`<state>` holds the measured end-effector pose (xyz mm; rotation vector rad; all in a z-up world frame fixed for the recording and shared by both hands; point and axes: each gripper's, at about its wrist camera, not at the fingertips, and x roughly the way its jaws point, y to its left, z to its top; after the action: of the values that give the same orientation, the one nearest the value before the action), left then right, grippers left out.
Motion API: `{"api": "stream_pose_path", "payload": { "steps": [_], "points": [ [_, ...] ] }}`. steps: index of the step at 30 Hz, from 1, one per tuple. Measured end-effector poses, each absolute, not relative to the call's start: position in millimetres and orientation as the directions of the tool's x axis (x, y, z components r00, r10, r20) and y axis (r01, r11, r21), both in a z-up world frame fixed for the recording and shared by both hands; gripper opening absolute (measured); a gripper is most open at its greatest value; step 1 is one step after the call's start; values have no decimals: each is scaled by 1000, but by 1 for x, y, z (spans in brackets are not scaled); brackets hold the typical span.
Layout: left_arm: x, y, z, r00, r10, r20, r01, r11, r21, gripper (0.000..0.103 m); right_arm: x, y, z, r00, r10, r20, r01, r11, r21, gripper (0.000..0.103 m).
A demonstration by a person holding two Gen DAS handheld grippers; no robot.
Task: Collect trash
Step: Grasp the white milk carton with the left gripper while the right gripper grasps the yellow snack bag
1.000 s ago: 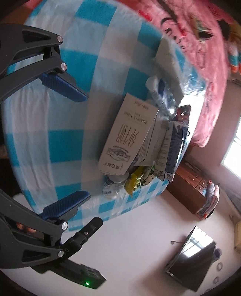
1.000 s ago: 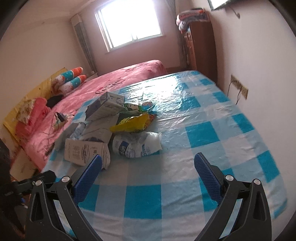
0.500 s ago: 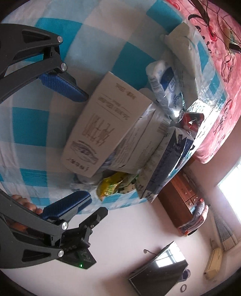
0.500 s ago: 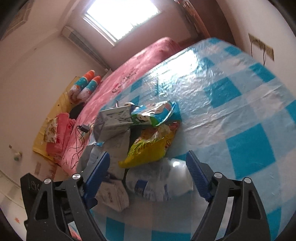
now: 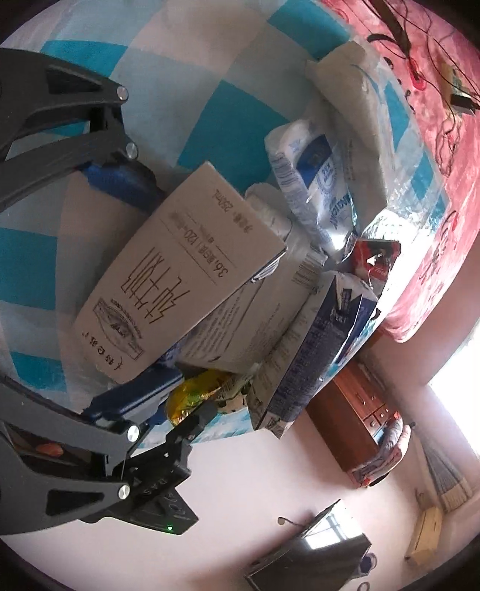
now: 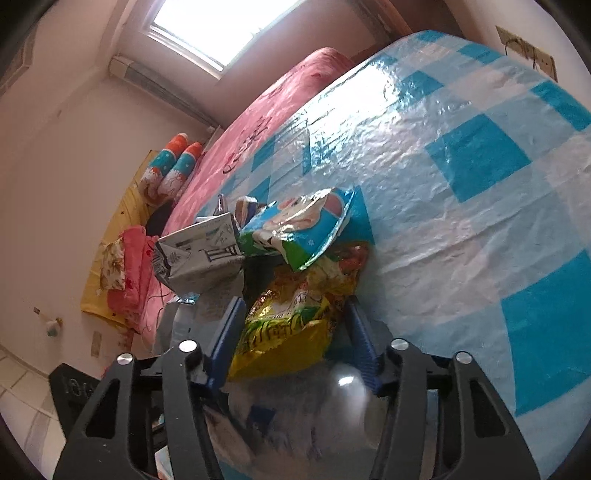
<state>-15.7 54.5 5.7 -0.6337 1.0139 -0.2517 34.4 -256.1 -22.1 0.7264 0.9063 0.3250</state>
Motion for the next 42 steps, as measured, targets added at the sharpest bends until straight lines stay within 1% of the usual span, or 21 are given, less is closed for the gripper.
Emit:
{"api": "stream_pose_path", "payload": {
  "steps": [5, 7, 9, 11, 12, 13, 14, 15, 16, 17, 19, 23, 24, 25, 27, 28, 29, 31, 33, 39, 42],
  "points": [
    [-14, 52, 5, 520, -504, -690, -69, 780, -622, 76, 38, -243, -20, 614, 500, -610, 28, 759, 650, 52],
    [-14, 52, 6, 523, -509, -684, -61, 778, -626, 73, 38, -240, -19, 618, 487, -617, 25, 772, 635, 47],
    [-15, 52, 6, 526, -516, -677, -54, 774, -631, 70, 36, -238, -19, 624, 484, -613, 21, 774, 633, 40],
    [-15, 54, 7, 527, -528, -666, -50, 763, -645, 66, 33, -235, -18, 630, 476, -613, 21, 779, 626, 35],
    [-17, 55, 7, 529, -533, -660, -46, 759, -650, 62, 31, -235, -18, 632, 474, -613, 19, 782, 624, 34],
    [-18, 56, 7, 531, -538, -655, -41, 756, -653, 61, 29, -235, -18, 633, 472, -613, 18, 783, 622, 33],
    [-19, 57, 8, 533, -540, -651, -37, 755, -655, 58, 26, -235, -20, 634, 473, -612, 18, 782, 623, 32],
    [-20, 60, 9, 536, -540, -649, -35, 754, -656, 41, 25, -235, -20, 634, 475, -610, 19, 779, 626, 31],
    [-20, 63, 10, 540, -531, -653, -33, 761, -648, 34, 22, -236, -20, 636, 476, -607, 20, 777, 630, 30],
    [-20, 64, 11, 535, -542, -647, -24, 756, -654, 28, 19, -237, -20, 638, 479, -603, 23, 771, 637, 30],
    [-19, 66, 11, 528, -560, -639, -12, 747, -664, 26, 14, -239, -20, 639, 485, -597, 23, 763, 646, 28],
    [-20, 68, 10, 514, -573, -638, -6, 741, -671, 26, 3, -238, -15, 645, 480, -594, 12, 771, 636, 26],
    [-20, 68, 10, 514, -571, -640, -1, 746, -666, 28, -1, -236, -13, 648, 478, -594, 6, 776, 631, 26],
    [-20, 67, 11, 514, -563, -648, -5, 753, -658, 32, -4, -235, -11, 649, 474, -595, 0, 781, 624, 26],
    [-19, 65, 11, 506, -567, -651, -8, 751, -661, 49, -9, -232, -9, 647, 481, -592, -9, 781, 625, 25],
    [-20, 64, 11, 504, -566, -653, -8, 752, -659, 53, -13, -231, -8, 648, 482, -590, -13, 781, 624, 25],
    [-20, 63, 11, 506, -557, -659, -10, 759, -650, 59, -16, -231, -7, 650, 482, -587, -20, 784, 621, 24],
    [-20, 61, 12, 511, -544, -666, -8, 772, -636, 62, -23, -229, -4, 655, 480, -584, -32, 789, 613, 23],
    [-18, 57, 11, 504, -536, -677, -11, 780, -626, 69, -30, -228, -2, 656, 485, -578, -40, 787, 616, 22],
    [-10, 49, 4, 499, -489, -716, -41, 811, -583, 75, -50, -226, 3, 660, 490, -570, -65, 792, 607, 21],
    [-7, 50, 4, 503, -482, -718, -49, 813, -580, 75, -58, -225, 7, 663, 491, -565, -74, 795, 602, 21]
  ]
}}
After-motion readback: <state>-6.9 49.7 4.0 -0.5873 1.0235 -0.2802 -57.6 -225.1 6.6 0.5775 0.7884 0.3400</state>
